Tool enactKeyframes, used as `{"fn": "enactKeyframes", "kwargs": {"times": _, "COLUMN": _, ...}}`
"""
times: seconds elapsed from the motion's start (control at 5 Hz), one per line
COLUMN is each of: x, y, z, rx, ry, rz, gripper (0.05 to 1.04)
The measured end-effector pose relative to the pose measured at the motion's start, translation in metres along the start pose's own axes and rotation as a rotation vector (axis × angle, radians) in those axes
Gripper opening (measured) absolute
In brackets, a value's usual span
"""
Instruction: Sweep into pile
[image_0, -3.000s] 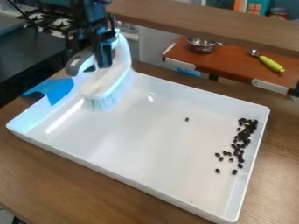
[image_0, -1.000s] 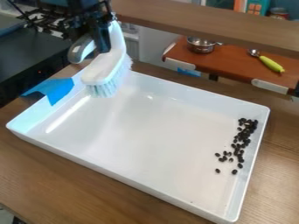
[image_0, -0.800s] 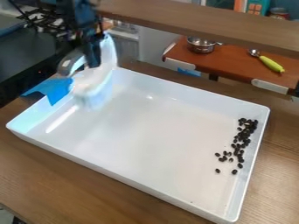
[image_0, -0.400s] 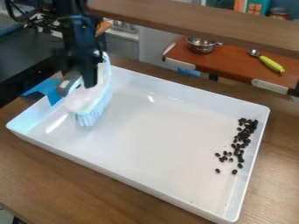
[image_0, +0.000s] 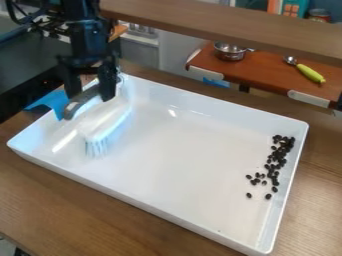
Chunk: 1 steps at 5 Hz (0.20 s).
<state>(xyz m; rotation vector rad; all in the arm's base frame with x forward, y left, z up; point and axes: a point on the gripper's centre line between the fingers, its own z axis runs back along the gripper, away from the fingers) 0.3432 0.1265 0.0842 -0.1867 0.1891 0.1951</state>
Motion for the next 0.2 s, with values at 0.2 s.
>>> {"fn": "enactKeyframes", "kwargs": {"times": 0.2, "x": -0.0126, "y": 0.0033, "z": 0.0394, "rx": 0.187, "ry": -0.200, "rz": 0.045, "gripper": 1.005}}
